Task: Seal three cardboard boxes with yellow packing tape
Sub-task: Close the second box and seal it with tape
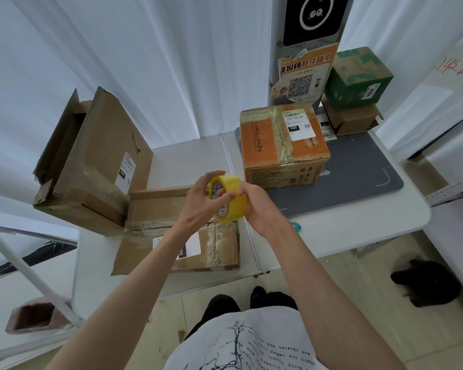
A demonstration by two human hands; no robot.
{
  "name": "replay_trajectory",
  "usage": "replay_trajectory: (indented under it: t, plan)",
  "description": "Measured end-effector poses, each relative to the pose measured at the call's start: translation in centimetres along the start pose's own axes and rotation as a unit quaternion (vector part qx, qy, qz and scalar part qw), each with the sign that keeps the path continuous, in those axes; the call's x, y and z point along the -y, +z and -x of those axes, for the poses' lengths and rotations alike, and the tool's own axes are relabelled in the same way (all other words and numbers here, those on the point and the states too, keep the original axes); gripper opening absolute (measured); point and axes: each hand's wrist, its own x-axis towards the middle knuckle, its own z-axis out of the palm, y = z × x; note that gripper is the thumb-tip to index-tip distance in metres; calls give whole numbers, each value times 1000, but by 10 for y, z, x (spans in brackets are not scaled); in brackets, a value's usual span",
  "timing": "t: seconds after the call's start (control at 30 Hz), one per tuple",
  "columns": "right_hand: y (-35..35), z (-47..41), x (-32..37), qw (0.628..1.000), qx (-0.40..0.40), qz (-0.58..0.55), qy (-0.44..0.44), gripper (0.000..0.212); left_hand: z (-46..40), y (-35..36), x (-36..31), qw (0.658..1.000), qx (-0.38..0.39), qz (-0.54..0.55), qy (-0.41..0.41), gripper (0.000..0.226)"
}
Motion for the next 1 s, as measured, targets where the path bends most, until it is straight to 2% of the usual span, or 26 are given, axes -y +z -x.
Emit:
replay_trajectory:
  t: [0.07,0.13,0.3,0.47,0.7,1.0]
  plan:
    - [2,0,-4,999,10,6,-36,43,-3,-2,-2,992,-9,101,-78,55]
    - [4,0,-6,998,19,15,-65,25,-5,-2,-7,971,-7,181,-154,47]
    - [5,-3,-6,995,47,44,-82,28,-14,-6,-18,930,22,232,-286,51]
    - [7,-4,-8,994,54,35,-84,29,-16,-10,-23,917,40,241,-317,48]
    - [7,-1,-10,987,85,75,-111,39,-15,-12,-26,894,44,261,-362,61]
    - [12,2,-11,985,64,115,-113,44,-16,-13,-16,870,61,292,-393,69]
